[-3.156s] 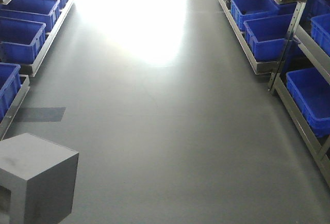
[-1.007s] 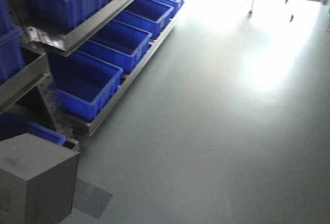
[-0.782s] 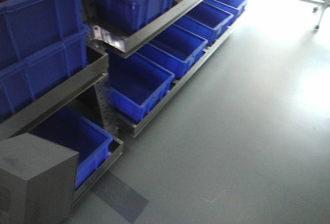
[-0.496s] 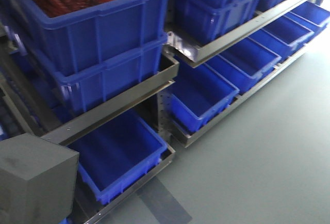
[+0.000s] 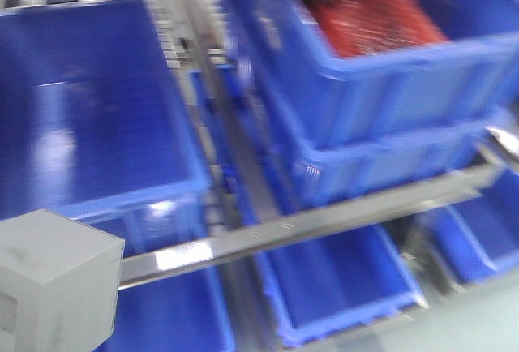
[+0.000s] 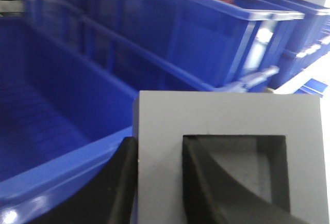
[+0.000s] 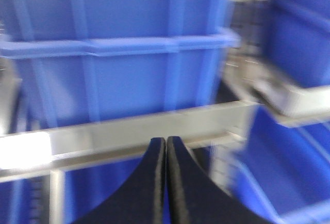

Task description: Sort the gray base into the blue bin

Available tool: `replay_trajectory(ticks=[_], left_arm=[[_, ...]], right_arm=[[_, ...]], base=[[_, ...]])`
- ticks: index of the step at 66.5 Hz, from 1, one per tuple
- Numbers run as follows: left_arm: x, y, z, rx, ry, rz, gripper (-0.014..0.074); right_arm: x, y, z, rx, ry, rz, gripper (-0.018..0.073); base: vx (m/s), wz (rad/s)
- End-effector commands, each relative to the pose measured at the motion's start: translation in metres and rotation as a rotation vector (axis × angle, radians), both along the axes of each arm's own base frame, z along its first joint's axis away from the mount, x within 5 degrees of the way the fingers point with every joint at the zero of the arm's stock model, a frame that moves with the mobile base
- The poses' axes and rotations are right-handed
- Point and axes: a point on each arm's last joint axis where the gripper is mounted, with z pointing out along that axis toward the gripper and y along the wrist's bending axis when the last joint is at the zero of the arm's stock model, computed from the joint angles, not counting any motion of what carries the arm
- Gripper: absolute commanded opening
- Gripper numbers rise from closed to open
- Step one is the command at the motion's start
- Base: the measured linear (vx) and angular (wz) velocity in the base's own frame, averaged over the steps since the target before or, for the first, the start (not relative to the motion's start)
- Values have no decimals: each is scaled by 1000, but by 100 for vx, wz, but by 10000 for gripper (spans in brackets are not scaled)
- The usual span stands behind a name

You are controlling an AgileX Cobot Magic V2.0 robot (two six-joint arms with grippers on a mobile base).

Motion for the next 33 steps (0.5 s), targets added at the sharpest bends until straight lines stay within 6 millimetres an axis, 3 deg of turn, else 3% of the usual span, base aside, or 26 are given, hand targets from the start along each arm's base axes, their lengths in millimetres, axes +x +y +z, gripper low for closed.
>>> replay_trajectory(ticks=[1, 17, 33], left_arm=[[-3, -1, 19, -73, -110, -30, -7], [-3, -1, 19, -73, -110, -30, -7], [-3, -1, 19, -73, -110, -30, -7]], right_arm=[[0, 0, 6, -21, -78, 7, -5], [0, 0, 6, -21, -78, 7, -5], [0, 0, 6, -21, -78, 7, -5]], base=[[18, 87], [16, 77], [13, 43]])
